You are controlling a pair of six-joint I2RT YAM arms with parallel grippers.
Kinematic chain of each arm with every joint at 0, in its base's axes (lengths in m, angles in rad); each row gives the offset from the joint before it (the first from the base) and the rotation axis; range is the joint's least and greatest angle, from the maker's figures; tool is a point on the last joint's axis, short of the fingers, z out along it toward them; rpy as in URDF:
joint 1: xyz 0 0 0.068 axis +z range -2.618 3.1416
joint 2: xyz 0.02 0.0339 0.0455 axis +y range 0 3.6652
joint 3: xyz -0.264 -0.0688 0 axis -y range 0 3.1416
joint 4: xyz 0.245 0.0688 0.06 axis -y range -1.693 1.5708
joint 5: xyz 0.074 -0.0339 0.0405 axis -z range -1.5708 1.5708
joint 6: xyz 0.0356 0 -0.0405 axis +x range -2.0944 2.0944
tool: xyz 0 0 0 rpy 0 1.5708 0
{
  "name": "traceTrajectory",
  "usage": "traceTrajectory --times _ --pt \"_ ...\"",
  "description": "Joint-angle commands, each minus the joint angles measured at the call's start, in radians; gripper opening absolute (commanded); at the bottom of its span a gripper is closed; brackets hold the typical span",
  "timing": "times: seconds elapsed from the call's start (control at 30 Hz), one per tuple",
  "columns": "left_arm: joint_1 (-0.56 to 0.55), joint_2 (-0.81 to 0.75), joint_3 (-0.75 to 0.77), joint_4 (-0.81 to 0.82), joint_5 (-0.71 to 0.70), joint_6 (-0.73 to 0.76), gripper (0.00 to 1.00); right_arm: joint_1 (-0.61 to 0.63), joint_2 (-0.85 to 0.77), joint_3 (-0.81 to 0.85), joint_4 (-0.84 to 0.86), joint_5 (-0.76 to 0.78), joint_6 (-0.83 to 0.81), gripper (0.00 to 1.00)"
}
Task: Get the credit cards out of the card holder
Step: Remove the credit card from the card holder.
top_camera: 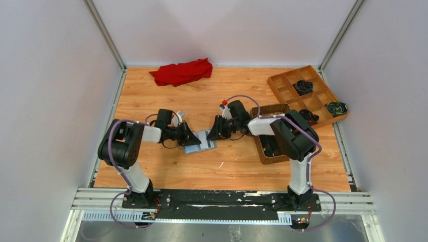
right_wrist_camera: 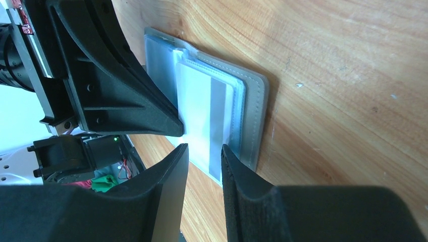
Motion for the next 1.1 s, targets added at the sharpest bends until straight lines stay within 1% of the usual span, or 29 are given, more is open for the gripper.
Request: traceTrajectory --times 0.0,0.17,0.4,0.57,0.7,0.9,1.07 --pt "0.044 -0.035 -0.050 0.013 -0.013 -0.012 0.00 0.008 0.037 -0.010 -0.053 0.038 -0.016 0.35" --pt "0.075 -0.076 -0.088 0.013 -0.026 -0.013 0.00 0.002 0.043 -0.020 -0.048 0.040 -0.013 0.35" --pt "0.076 -0.069 -0.100 0.013 -0.015 -0.008 0.00 0.002 0.051 -0.016 -0.039 0.032 -0.007 0.35" --pt "0.078 -0.104 -0.132 0.013 -0.017 -0.013 0.00 -0.009 0.043 -0.029 -0.040 0.037 -0.005 0.35" --pt "0.078 -0.114 -0.155 0.013 -0.014 -0.007 0.00 -0.025 0.030 -0.046 -0.022 0.031 0.004 0.35" --pt "0.078 -0.083 -0.144 0.011 -0.001 0.008 0.00 -0.025 -0.014 -0.044 0.014 0.003 0.020 0.35" --pt "0.078 -0.095 -0.147 0.011 -0.008 0.006 0.00 -0.023 -0.049 -0.028 0.017 -0.004 0.025 0.35"
